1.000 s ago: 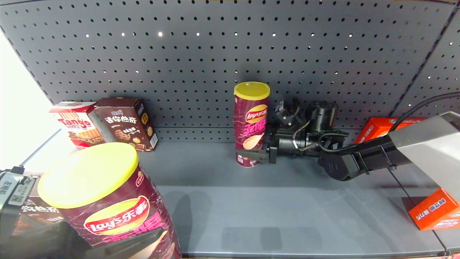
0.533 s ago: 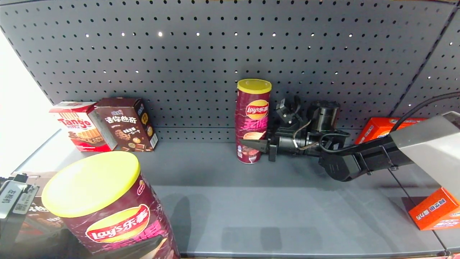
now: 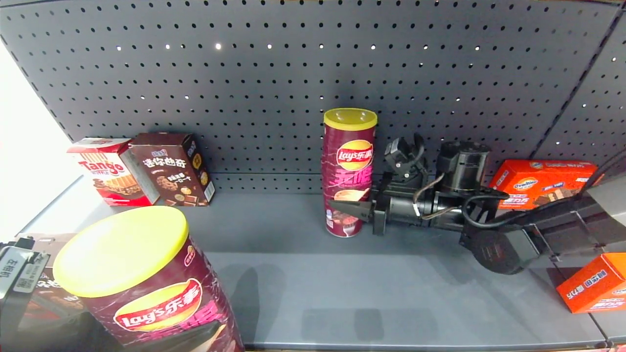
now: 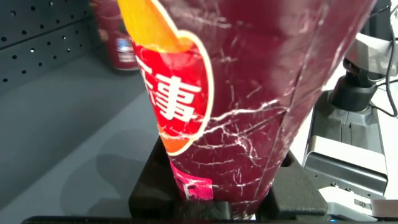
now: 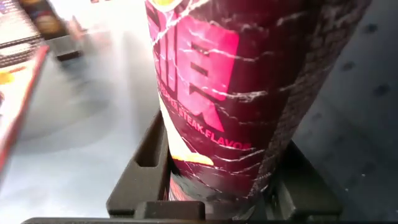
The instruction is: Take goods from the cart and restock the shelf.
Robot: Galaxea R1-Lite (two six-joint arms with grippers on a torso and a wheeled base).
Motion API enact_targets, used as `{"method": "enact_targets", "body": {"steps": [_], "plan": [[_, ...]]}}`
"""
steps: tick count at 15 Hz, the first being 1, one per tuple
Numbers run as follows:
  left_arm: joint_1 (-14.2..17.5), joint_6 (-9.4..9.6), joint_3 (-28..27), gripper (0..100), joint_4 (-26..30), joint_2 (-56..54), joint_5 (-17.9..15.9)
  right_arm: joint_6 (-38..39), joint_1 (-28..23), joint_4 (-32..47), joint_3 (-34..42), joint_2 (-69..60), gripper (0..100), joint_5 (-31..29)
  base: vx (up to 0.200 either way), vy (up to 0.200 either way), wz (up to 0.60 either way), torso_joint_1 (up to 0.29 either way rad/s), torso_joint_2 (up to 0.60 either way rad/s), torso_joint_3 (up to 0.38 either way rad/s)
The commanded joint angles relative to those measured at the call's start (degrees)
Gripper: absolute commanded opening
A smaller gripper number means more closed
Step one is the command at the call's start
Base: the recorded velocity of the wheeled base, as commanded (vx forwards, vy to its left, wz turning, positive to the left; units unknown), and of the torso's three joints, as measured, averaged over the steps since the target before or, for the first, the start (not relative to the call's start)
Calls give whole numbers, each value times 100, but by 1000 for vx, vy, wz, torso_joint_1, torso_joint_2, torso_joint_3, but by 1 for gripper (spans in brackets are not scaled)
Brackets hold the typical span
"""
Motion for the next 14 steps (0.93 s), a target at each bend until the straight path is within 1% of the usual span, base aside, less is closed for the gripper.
{"method": "enact_targets", "body": {"steps": [1,2,3,4,5,6,7,8,9,11,13,14], "plan": [[-10,0,6,0,-5,-9,0,3,266,-372,792,-758,0,-293,0,0,0,0,0,0],[-1,0,6,0,-5,-9,0,12,415,-618,1064,-908,0,-539,0,0,0,0,0,0],[-1,0,6,0,-5,-9,8,3,459,-706,1187,-969,0,-610,0,0,0,0,0,0],[-1,0,6,0,-5,-9,8,20,644,-890,1592,-1224,0,-689,0,0,0,0,0,0],[-1,0,6,0,-5,-9,8,12,749,-934,1785,-1347,0,-742,0,0,0,0,0,0],[-1,0,14,0,-5,-9,8,20,916,-961,2049,-1514,0,-970,0,0,0,0,0,0],[-1,0,14,0,-5,-9,8,20,916,-961,2049,-1514,0,-970,0,0,0,0,0,0],[114,0,49,0,-5,-9,0,20,1162,-978,2470,-1708,0,-1278,0,0,0,0,0,0],[140,0,67,0,-5,-18,0,20,1180,-1066,2655,-1716,0,-1278,0,0,0,0,0,0],[149,0,67,0,-5,-80,0,12,1162,-1611,3077,-1532,0,-1357,0,0,0,0,0,0],[157,0,102,0,-5,-97,0,20,1171,-2059,3253,-1198,0,-1533,0,0,0,0,0,0],[157,-9,120,0,-5,-97,0,20,1171,-2156,3288,-1101,0,-1533,0,0,0,0,0,0]]}}
